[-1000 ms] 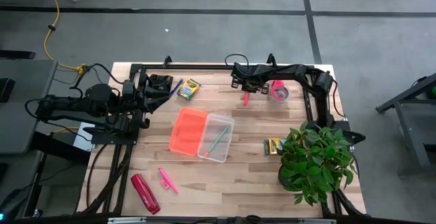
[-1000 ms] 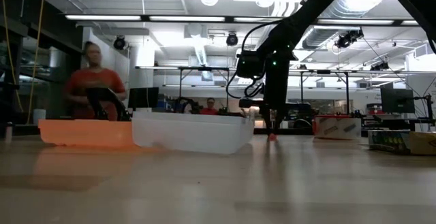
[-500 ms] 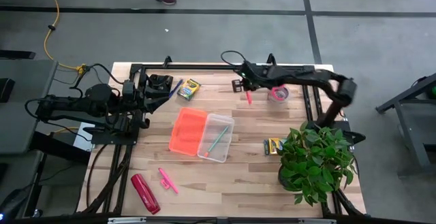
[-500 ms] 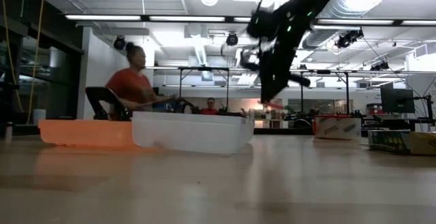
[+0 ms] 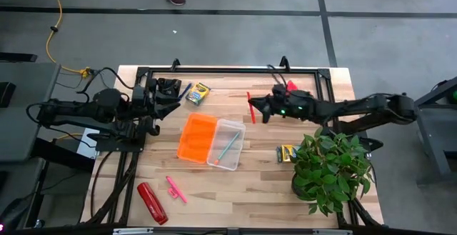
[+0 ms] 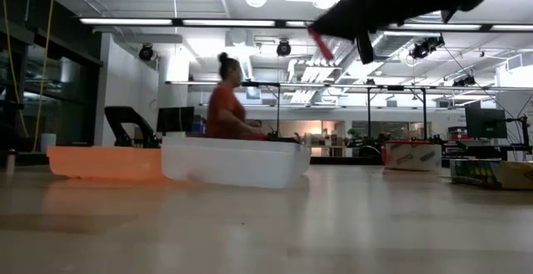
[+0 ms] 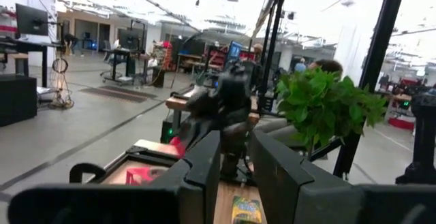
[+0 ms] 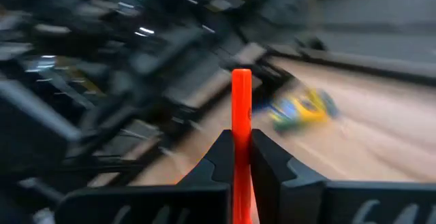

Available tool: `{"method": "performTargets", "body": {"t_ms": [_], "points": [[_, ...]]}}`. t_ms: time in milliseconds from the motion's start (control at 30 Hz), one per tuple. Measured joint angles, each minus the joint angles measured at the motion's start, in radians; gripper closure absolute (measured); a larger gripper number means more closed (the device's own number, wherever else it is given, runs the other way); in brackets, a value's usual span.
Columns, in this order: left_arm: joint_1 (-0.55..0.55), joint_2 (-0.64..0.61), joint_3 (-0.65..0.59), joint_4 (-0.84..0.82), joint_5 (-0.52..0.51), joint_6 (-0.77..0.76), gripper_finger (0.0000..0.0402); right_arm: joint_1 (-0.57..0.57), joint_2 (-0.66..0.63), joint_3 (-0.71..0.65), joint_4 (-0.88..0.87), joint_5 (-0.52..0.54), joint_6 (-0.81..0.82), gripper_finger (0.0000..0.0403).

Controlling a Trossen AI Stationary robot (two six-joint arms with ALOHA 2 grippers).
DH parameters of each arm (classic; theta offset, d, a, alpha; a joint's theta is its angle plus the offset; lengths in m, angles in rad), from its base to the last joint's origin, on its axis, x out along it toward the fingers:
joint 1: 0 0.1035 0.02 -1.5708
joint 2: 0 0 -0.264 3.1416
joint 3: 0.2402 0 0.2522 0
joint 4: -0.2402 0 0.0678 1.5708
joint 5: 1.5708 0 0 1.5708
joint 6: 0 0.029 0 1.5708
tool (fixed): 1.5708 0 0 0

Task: Pack school essentials
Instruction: Put the orange pen in the supply box

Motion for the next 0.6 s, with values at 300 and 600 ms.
{"method": "performTargets", "body": {"t_ms": [300,600], "points": [[0.000,0.106,-0.001,0.014,-0.025,-0.009,0.0327,0.069,-0.069,0.023,0.136,-0.102,-0.298,0.0396],[0.000,0.124,-0.001,0.017,-0.018,-0.035,0.0327,0.070,-0.069,0.028,0.133,-0.111,-0.299,0.0396]]}}
